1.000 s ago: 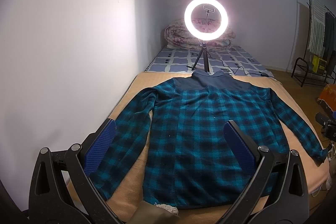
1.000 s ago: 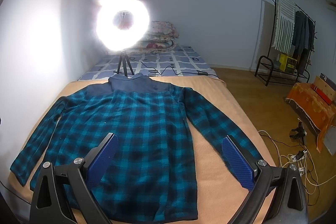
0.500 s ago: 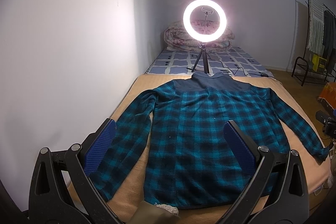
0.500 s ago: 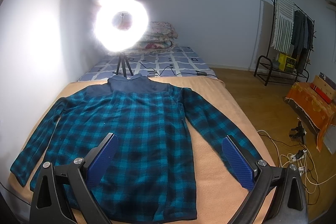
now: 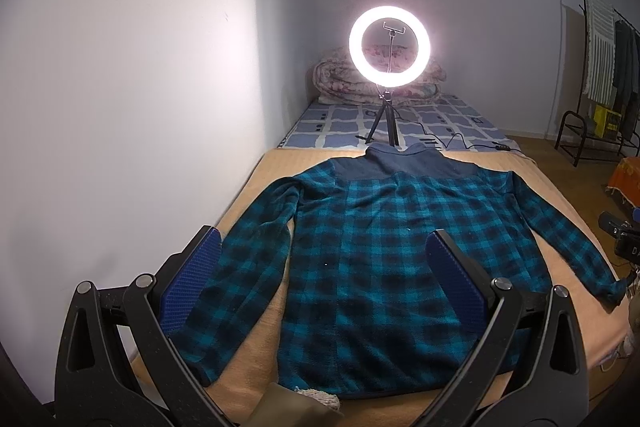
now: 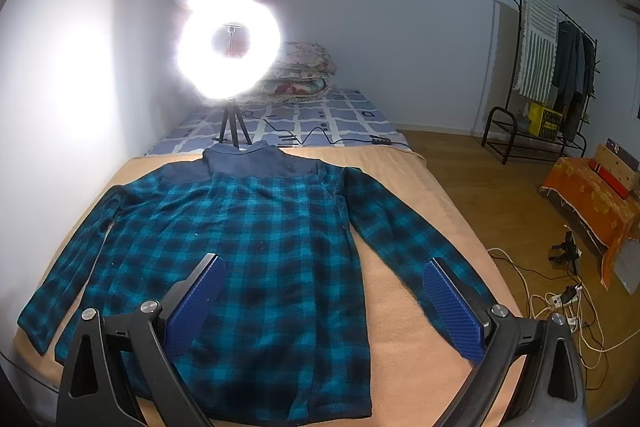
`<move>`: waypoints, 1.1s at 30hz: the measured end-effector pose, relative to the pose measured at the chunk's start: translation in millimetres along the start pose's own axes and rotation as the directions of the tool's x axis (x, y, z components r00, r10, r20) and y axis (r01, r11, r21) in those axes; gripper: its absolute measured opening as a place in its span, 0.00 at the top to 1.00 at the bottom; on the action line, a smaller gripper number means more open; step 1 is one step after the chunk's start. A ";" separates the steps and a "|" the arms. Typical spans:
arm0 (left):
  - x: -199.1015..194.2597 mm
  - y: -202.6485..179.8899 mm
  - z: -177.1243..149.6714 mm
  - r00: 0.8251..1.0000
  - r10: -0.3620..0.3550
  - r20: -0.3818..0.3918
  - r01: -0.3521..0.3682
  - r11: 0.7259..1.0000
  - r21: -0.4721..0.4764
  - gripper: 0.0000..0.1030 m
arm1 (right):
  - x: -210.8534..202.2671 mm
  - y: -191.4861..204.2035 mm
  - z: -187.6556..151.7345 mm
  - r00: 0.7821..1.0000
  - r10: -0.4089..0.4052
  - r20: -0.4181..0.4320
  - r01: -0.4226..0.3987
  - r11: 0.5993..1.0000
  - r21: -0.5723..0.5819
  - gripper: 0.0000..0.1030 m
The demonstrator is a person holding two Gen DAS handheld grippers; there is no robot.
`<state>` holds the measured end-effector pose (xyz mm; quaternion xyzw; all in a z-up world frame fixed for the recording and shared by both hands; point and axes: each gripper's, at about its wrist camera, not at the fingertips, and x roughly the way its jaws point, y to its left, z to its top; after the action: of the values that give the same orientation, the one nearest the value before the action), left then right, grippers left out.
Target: Fold large clothes
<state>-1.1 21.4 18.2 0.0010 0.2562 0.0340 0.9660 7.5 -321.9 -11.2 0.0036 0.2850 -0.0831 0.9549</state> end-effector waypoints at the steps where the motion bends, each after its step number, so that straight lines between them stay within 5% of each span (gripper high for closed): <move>1: -0.4 1.5 1.2 1.000 0.001 0.003 -0.001 1.000 0.000 0.00 | -0.2 -0.3 0.2 1.000 0.001 0.001 -0.001 1.000 0.000 0.02; 33: -29.6 11.2 -25.2 0.999 0.028 0.044 -0.029 1.000 0.009 0.00 | -17.1 -8.4 -2.7 1.000 -0.002 0.026 0.001 0.999 0.039 0.00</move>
<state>-40.0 30.3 11.2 0.0103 0.2352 0.0465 0.9708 -9.5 -327.3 -3.8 0.0209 0.2707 -0.0892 0.9583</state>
